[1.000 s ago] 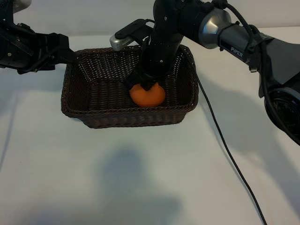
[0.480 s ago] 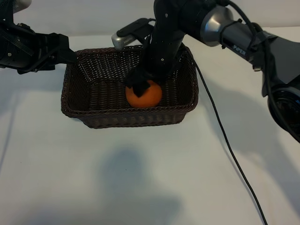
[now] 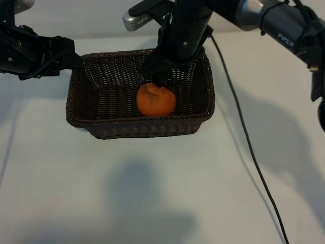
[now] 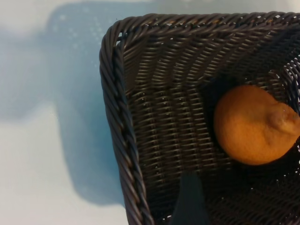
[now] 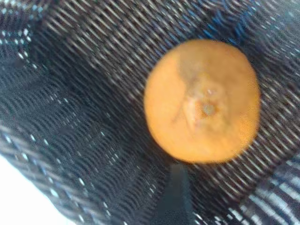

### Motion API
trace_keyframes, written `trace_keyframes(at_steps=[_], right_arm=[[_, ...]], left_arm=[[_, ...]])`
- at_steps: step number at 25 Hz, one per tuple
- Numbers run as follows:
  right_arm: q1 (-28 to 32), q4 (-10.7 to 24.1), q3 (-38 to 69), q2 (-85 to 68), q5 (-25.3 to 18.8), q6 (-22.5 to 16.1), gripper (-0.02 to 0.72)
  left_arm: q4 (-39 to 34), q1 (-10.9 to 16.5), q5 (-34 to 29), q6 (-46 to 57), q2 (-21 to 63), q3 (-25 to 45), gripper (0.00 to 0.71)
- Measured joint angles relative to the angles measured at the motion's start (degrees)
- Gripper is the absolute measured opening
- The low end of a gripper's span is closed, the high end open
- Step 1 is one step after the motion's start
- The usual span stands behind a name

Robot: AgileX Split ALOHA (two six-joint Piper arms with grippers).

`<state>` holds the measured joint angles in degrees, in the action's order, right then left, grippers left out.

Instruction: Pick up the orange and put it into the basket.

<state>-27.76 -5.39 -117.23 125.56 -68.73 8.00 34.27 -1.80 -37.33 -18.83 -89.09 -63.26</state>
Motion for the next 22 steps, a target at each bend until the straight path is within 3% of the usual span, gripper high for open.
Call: trace_keyframes(at_steps=[4,9,12,18,22], right_arm=[[0.38,4.31,0.00,-2.05,-1.06,-1.26,0.603],[1.67,4.84,0.00,-4.26,-1.22,-1.37,0.600],[2.96,4.18,0.00,-5.21,-1.22,-1.37,0.600],[5.06,-0.68,0.00,-7.13,-1.27,-0.50,0.600],[5.24,-1.44,0.00,-7.33,-1.27,0.07,0.600]], left_arm=[[0.00,0.00,-0.12,-0.43,0.00,0.00,0.589],[0.00,0.00,-0.12,-0.63,0.00,0.00,0.589],[0.00,0.00,-0.12,-1.16,0.00,0.00,0.589],[0.00,0.00,-0.17,-1.79,0.00,0.00,0.589],[0.00,0.00,-0.17,-1.90,0.00,0.00,0.589]])
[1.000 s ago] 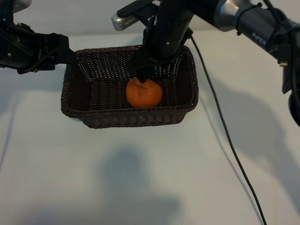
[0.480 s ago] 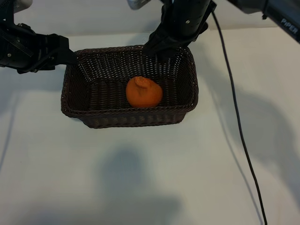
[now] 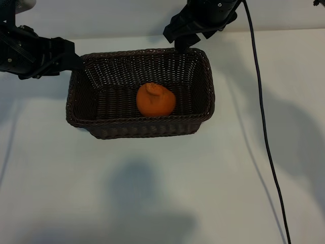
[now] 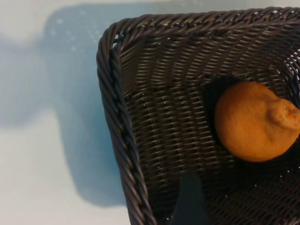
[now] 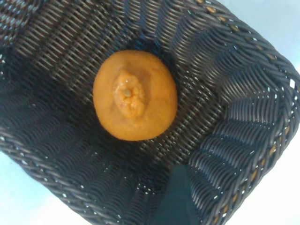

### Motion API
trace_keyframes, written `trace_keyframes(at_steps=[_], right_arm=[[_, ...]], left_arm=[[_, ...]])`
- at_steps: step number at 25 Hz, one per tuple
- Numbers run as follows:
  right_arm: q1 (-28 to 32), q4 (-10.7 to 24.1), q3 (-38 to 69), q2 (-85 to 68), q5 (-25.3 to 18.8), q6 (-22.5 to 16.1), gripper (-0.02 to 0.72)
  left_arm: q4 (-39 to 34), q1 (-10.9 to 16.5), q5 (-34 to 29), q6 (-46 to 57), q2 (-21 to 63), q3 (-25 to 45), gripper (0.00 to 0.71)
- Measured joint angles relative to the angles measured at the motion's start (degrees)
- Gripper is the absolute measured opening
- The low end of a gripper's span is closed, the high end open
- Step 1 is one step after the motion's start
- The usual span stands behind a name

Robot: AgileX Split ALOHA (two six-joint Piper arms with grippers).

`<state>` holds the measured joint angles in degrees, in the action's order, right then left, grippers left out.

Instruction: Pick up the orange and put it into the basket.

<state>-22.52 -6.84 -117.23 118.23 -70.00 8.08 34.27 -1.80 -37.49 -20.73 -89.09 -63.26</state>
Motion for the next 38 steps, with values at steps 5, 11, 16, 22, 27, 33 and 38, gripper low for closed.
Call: trace_keyframes(at_steps=[5,11,16,22,27,33,38], right_arm=[[0.00,-0.05,0.00,-0.04,0.00,0.19,0.599],[0.00,-0.23,0.00,-0.04,0.00,0.20,0.599],[0.06,-0.42,0.00,-0.04,0.00,0.36,0.599],[0.06,-0.42,0.00,-0.04,0.00,0.35,0.598],[0.12,-0.42,0.00,-0.04,0.00,0.35,0.598],[0.12,-0.42,0.00,-0.04,0.00,0.35,0.598],[0.12,-0.50,0.00,-0.04,0.00,0.67,0.594]], left_arm=[[0.00,0.00,0.56,-1.18,0.00,0.00,0.589],[0.00,0.00,1.11,-1.54,-0.21,0.00,0.589],[-0.05,0.00,1.28,-1.54,-1.33,0.05,0.589],[0.00,0.00,2.01,-1.54,-1.33,0.05,0.588],[0.00,0.00,2.39,-1.54,-1.33,0.05,0.588],[0.00,0.00,2.39,-1.54,-1.33,0.05,0.588],[0.00,0.00,2.54,-1.56,-1.33,0.05,0.588]])
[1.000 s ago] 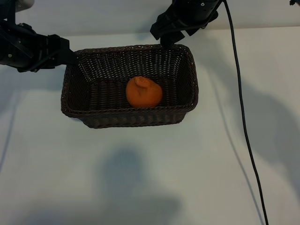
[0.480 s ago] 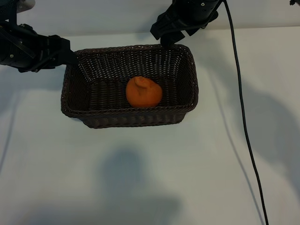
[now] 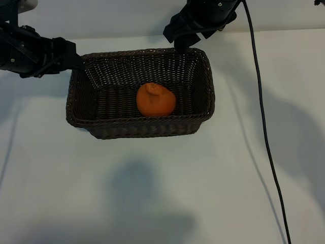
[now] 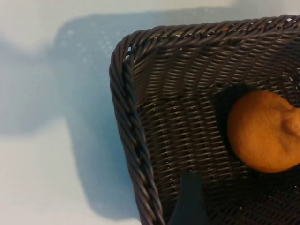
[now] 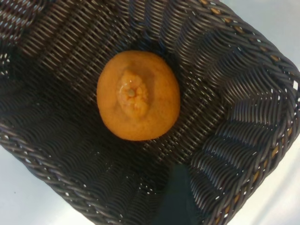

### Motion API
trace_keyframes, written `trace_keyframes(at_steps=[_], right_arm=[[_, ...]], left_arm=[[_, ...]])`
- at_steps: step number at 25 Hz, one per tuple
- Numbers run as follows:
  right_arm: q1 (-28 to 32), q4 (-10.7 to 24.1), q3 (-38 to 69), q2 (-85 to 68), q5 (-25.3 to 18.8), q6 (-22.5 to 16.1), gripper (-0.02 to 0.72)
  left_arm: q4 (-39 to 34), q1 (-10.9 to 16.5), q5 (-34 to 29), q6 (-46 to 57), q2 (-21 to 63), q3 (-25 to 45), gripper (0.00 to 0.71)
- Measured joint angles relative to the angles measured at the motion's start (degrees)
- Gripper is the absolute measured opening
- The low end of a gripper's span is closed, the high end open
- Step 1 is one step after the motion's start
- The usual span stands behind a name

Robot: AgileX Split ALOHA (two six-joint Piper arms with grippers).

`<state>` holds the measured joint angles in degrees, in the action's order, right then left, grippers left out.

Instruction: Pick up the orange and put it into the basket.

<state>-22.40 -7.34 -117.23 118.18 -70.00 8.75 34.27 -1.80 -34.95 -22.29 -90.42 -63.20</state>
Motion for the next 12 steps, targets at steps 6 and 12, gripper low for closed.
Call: trace_keyframes(at_steps=[6,12], right_arm=[[0.05,-1.20,0.00,0.00,0.00,0.76,0.575],[0.05,-1.44,0.00,0.00,0.04,0.80,0.566]], left_arm=[[0.00,0.00,0.00,0.01,0.00,0.00,0.588],[0.00,0.00,0.26,0.01,0.00,0.00,0.588]])
